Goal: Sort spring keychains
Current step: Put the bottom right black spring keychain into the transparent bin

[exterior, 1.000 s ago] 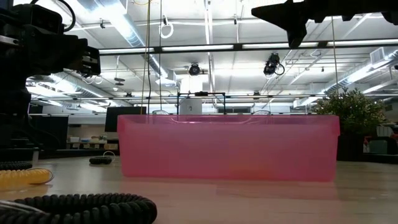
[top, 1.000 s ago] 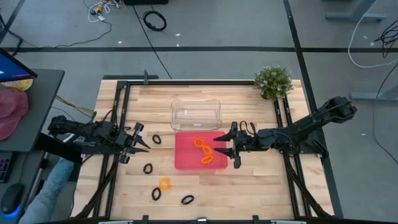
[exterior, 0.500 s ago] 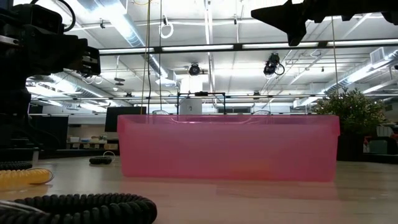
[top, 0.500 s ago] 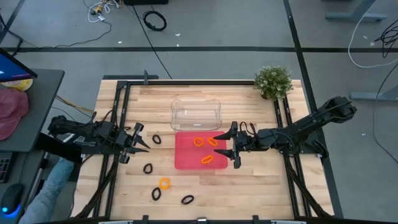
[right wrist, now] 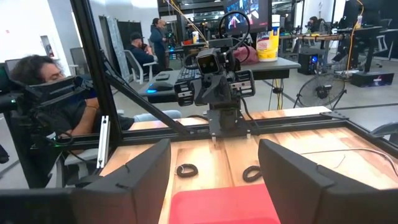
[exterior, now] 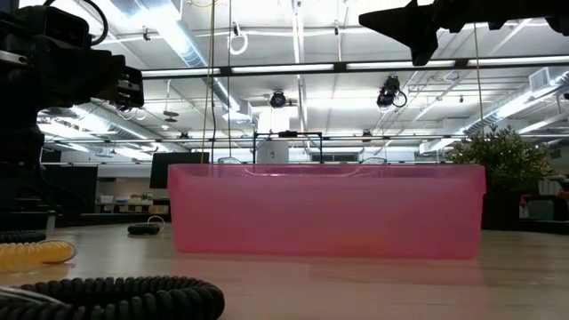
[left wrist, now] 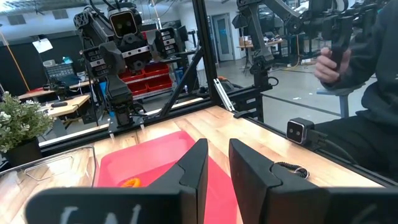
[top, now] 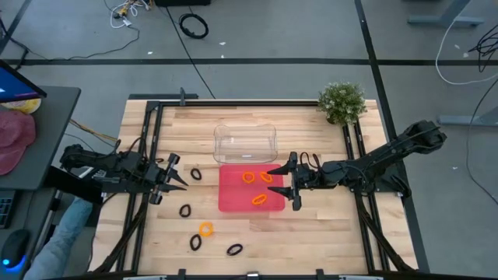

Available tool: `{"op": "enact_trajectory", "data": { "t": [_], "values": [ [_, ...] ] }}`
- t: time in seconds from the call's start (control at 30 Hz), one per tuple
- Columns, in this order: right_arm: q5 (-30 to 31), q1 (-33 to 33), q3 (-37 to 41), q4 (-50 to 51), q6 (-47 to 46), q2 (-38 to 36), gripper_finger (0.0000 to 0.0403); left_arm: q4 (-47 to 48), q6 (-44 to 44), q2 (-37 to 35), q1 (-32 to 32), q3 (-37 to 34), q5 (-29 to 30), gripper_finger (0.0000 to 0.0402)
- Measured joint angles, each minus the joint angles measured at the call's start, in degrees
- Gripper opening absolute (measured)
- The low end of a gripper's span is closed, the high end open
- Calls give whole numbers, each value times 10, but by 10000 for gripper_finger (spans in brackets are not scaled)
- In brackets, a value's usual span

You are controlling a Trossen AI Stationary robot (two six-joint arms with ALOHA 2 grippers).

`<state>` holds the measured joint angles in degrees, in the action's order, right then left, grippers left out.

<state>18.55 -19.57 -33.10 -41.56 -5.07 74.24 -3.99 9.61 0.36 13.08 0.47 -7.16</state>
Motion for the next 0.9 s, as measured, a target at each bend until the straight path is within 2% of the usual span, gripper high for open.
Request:
{"op": "enact_trajectory", "data": {
  "t": [0.23,0.4,0.8,0.9],
  "values": [
    [0,0,0,6,2,-1,247,0,0,0,0,0,0,69],
    [0,4,0,35,43,-32,247,0,0,0,0,0,0,69],
    [-4,16,0,270,70,-266,247,0,0,0,0,0,0,69],
    [-66,18,24,269,77,-326,247,0,0,0,0,0,0,69]
  ]
}}
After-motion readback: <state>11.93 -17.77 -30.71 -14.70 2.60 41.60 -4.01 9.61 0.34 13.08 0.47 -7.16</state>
